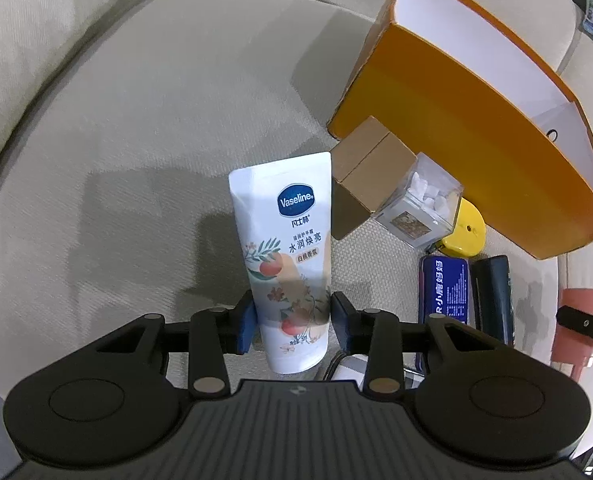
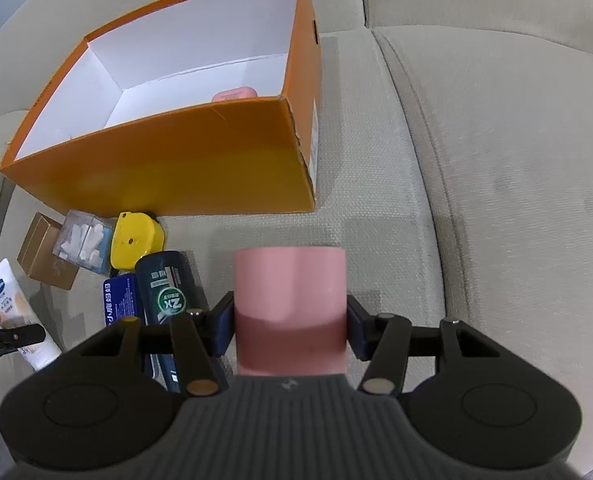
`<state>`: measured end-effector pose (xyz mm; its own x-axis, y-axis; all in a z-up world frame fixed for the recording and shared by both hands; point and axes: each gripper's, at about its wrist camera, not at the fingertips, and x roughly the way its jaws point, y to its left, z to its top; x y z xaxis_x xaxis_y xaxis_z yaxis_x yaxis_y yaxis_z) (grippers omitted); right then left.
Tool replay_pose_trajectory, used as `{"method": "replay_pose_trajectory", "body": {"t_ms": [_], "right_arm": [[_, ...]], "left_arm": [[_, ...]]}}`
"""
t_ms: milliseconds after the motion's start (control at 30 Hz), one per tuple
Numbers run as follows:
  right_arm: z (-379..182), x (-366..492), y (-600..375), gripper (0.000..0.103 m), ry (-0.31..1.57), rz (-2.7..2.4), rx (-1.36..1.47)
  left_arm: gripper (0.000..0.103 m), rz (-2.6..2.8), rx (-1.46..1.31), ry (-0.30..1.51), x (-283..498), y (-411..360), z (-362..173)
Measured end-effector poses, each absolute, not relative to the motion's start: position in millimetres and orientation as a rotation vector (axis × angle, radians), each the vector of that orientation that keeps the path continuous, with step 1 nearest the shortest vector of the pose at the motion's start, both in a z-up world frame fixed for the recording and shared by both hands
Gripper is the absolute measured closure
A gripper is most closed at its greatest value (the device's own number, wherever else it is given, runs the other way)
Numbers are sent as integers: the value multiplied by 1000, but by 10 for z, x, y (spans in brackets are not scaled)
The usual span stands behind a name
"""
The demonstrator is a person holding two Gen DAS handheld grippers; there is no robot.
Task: Organize rigid objects
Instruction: 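Lift the Vaseline tube and pink cup with both tools over the shoebox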
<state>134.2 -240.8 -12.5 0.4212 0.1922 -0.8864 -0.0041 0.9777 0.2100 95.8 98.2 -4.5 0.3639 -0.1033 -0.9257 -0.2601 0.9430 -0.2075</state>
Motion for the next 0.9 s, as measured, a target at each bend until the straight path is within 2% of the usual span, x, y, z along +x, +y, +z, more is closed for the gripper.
{"method": "replay_pose_trajectory", "body": {"t_ms": [900], "right_arm": [[484,1040,-2005,46,1015,223,109]], "left_arm": [[59,52,-146,1002,729,616,597]]}}
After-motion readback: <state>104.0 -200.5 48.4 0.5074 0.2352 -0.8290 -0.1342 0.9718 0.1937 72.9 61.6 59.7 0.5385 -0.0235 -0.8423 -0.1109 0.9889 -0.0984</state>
